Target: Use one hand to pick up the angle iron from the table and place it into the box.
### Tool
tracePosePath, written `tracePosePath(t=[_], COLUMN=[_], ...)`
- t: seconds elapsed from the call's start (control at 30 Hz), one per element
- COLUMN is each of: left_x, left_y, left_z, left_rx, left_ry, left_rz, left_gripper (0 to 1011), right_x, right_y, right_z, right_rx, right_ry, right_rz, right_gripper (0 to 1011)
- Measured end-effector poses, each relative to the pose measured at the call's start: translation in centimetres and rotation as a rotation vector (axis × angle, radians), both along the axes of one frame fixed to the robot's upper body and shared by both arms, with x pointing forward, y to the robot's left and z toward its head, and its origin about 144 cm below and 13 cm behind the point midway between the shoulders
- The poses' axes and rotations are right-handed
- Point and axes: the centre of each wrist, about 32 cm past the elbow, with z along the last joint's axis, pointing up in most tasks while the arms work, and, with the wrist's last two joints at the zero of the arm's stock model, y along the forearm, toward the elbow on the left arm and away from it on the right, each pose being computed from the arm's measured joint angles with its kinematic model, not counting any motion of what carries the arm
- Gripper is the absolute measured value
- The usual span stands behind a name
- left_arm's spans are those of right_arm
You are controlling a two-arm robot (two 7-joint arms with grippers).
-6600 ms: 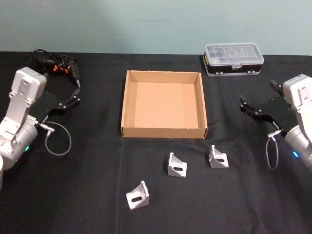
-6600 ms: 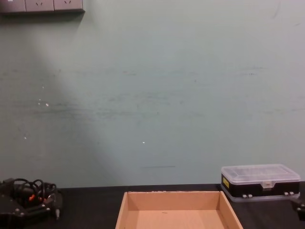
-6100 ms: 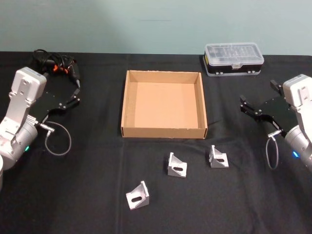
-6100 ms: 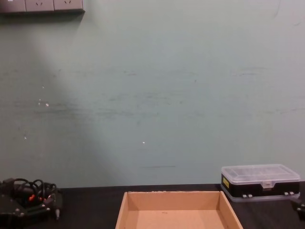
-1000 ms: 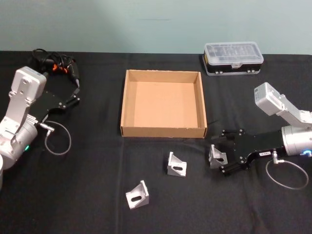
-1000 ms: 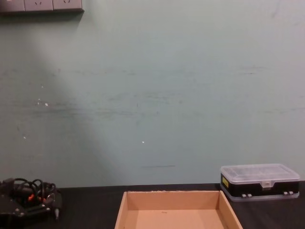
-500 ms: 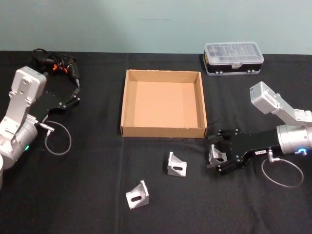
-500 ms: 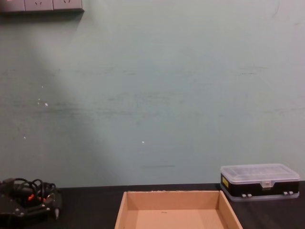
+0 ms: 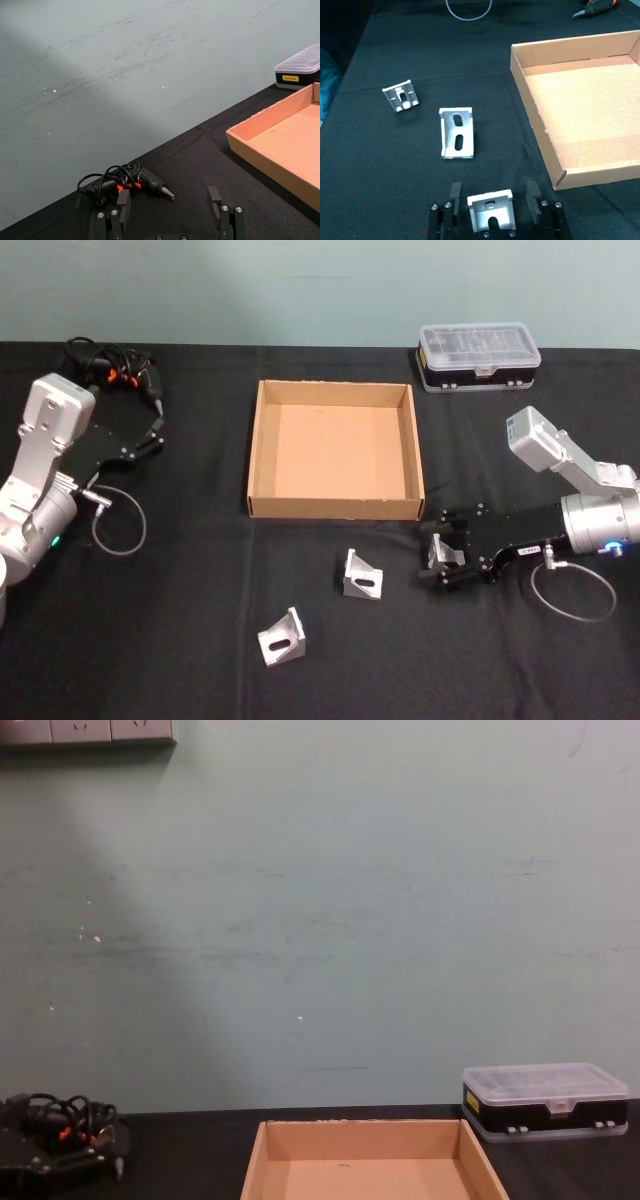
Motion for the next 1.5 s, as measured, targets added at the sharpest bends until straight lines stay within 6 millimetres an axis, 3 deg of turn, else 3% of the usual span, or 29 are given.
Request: tracePosePath(t=[0.4, 0.87, 1.2, 1.5], left_x=[0.0, 0.0, 0.0, 0.0], left_y=[0.0, 0.0, 0.0, 0.0], left_z=[0.0, 0.0, 0.0, 0.0], left_rx=[0.000, 0.000, 0.000, 0.000], left_ry=[0.000, 0.000, 0.000, 0.000], left_rz=[0.000, 0.000, 0.000, 0.000], left_gripper=[1000, 1000, 1000, 1000], right_x=[0.1, -0.2, -0.2, 0.0], right_y=[0.3, 0.0, -0.8, 0.2], right_z=[-0.3, 0.7, 3.5, 5.9], right_rx=[0.001, 0.003, 0.025, 0.076], right_ry=[0.008, -0.016, -0.091, -0.196], right_rz=[0.019, 0.017, -0.016, -0.104], right_gripper=[465, 457, 457, 457])
